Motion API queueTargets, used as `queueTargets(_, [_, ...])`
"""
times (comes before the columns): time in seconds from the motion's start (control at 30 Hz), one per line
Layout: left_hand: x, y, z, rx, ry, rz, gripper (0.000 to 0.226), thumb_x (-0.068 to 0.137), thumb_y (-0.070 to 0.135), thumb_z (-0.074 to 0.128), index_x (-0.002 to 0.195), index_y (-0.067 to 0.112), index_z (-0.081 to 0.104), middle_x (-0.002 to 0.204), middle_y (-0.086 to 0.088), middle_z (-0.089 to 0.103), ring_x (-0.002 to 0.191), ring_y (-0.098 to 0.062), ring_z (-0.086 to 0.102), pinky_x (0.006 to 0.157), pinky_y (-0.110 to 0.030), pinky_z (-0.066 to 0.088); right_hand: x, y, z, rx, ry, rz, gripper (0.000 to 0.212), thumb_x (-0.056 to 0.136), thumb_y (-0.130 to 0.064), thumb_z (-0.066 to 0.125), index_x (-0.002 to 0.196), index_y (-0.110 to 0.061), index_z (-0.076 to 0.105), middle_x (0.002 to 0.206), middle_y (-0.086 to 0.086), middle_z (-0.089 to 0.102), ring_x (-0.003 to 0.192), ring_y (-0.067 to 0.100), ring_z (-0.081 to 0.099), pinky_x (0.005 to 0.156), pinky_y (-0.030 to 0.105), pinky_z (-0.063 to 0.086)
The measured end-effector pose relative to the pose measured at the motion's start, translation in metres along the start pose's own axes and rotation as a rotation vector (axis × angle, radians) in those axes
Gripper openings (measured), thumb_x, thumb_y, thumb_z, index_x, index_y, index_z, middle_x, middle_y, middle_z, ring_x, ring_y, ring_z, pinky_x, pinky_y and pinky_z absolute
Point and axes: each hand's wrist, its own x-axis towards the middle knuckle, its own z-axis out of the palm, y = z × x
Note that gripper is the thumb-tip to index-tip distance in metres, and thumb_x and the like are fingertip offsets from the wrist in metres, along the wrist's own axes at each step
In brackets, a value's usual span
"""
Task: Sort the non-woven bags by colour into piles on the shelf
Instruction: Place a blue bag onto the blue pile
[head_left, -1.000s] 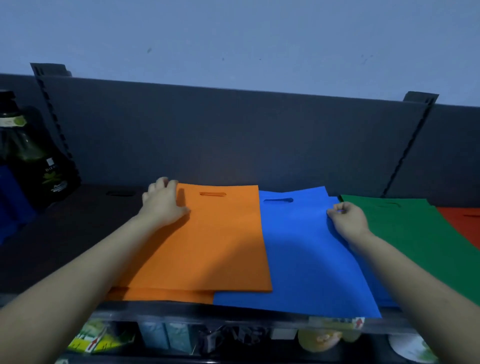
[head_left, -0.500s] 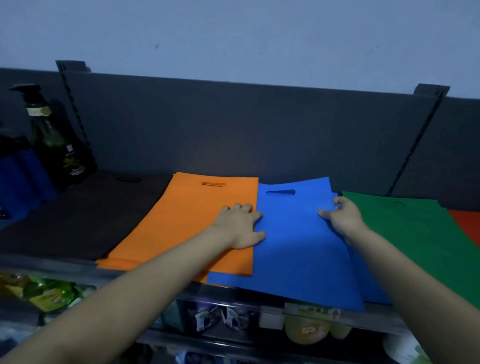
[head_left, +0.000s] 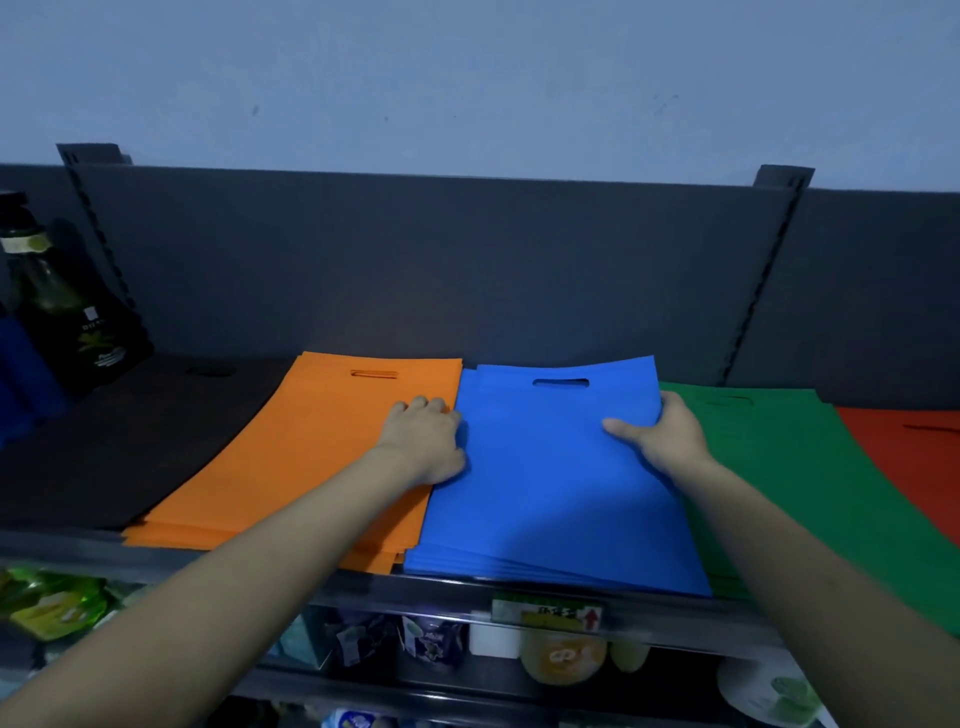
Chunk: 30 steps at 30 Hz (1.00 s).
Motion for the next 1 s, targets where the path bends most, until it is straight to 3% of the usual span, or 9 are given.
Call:
queueTargets(0.13, [0.006, 0.012, 0.006, -0.119, 0.093, -0.013, 0.057, 0.098, 0.04, 0.034, 0.15, 0.016, 0.027, 0.149, -0.007, 0.04, 0.133, -0.028, 0.038, 0.108, -0.041, 0.031, 0.003, 0.004, 0.002, -0.264, -0.135, -0.148, 0.104, 0.049, -0.054, 0.087, 0.134, -0.015, 0.042, 0.135, 0.004, 0.052, 0.123, 0.026, 0.051, 0.102, 0.045, 0.044])
queueTargets(0.2, [0.007, 0.021, 0.006, -0.152, 0.149, -0.009, 0.062, 0.099, 0.049, 0.03, 0.152, 0.016, 0.023, 0.15, -0.005, 0.038, 0.135, -0.027, 0.036, 0.108, -0.04, 0.03, 0.002, 0.001, 0.003, -0.392, -0.155, -0.199, 0.119, 0.061, -0.058, 0.081, 0.152, -0.01, 0.02, 0.155, 0.005, 0.03, 0.141, 0.027, 0.03, 0.115, 0.043, 0.029])
queueTargets(0.27, [0.005, 0.032, 0.004, -0.073, 0.166, 0.009, 0.072, 0.097, 0.06, 0.026, 0.154, 0.017, 0.016, 0.153, -0.006, 0.033, 0.138, -0.028, 0.033, 0.112, -0.041, 0.026, 0.0, -0.002, 0.003, -0.415, -0.125, -0.272, 0.106, 0.078, -0.046, 0.075, 0.153, -0.006, 0.013, 0.16, 0.006, 0.017, 0.147, 0.023, 0.018, 0.119, 0.035, 0.019])
queueTargets(0.43, [0.014, 0.056, -0.009, 0.064, 0.253, 0.119, 0.085, 0.09, 0.073, 0.021, 0.155, 0.021, 0.006, 0.158, -0.008, 0.024, 0.142, -0.031, 0.024, 0.115, -0.042, 0.018, -0.014, -0.008, 0.001, -0.48, 0.0, -0.455, 0.074, 0.087, -0.041, 0.066, 0.148, -0.013, 0.035, 0.155, 0.005, 0.032, 0.143, 0.019, 0.027, 0.114, 0.032, 0.023])
queueTargets(0.53, [0.032, 0.073, -0.021, 0.086, 0.267, 0.185, 0.091, 0.086, 0.078, 0.02, 0.155, 0.021, 0.005, 0.159, -0.01, 0.021, 0.144, -0.033, 0.021, 0.115, -0.044, 0.017, -0.021, 0.002, -0.02, -0.689, 0.122, -0.452, 0.077, 0.085, -0.05, 0.063, 0.147, -0.014, 0.035, 0.155, 0.006, 0.031, 0.143, 0.021, 0.026, 0.113, 0.035, 0.024])
queueTargets(0.67, [0.049, 0.109, -0.037, 0.152, 0.311, 0.294, 0.096, 0.083, 0.081, 0.017, 0.155, 0.02, 0.003, 0.159, -0.012, 0.02, 0.143, -0.033, 0.021, 0.116, -0.044, 0.018, -0.031, 0.019, -0.076, -0.938, 0.147, -0.193, 0.1, 0.078, -0.073, 0.054, 0.153, -0.021, 0.014, 0.16, 0.009, 0.014, 0.147, 0.026, 0.016, 0.115, 0.041, 0.019])
queueTargets(0.8, [0.05, 0.17, -0.06, 0.076, 0.337, 0.387, 0.1, 0.079, 0.084, 0.015, 0.154, 0.018, 0.013, 0.156, -0.011, 0.028, 0.142, -0.031, 0.025, 0.115, -0.045, 0.02, -0.042, 0.031, -0.134, -0.942, 0.147, -0.093, 0.109, 0.07, -0.081, 0.053, 0.153, -0.033, 0.003, 0.162, 0.004, 0.008, 0.146, 0.026, 0.016, 0.113, 0.044, 0.025])
queueTargets(0.93, [0.045, 0.261, -0.081, 0.044, 0.403, 0.508, 0.107, 0.072, 0.087, 0.003, 0.153, 0.019, 0.019, 0.154, -0.009, 0.032, 0.141, -0.03, 0.027, 0.114, -0.044, 0.02, -0.044, 0.058, -0.209, -0.937, 0.253, -0.082, 0.103, 0.071, -0.08, 0.052, 0.153, -0.033, 0.011, 0.161, 0.003, 0.016, 0.145, 0.026, 0.022, 0.111, 0.046, 0.031])
queueTargets(1.0, [0.046, 0.312, -0.087, 0.011, 0.412, 0.554, 0.101, 0.078, 0.086, 0.011, 0.153, 0.019, 0.02, 0.155, -0.01, 0.03, 0.143, -0.03, 0.025, 0.115, -0.044, 0.017, -0.041, 0.077, -0.253, -0.932, 0.292, -0.054, 0.101, 0.072, -0.079, 0.052, 0.153, -0.031, 0.014, 0.16, 0.004, 0.017, 0.145, 0.026, 0.022, 0.111, 0.046, 0.031])
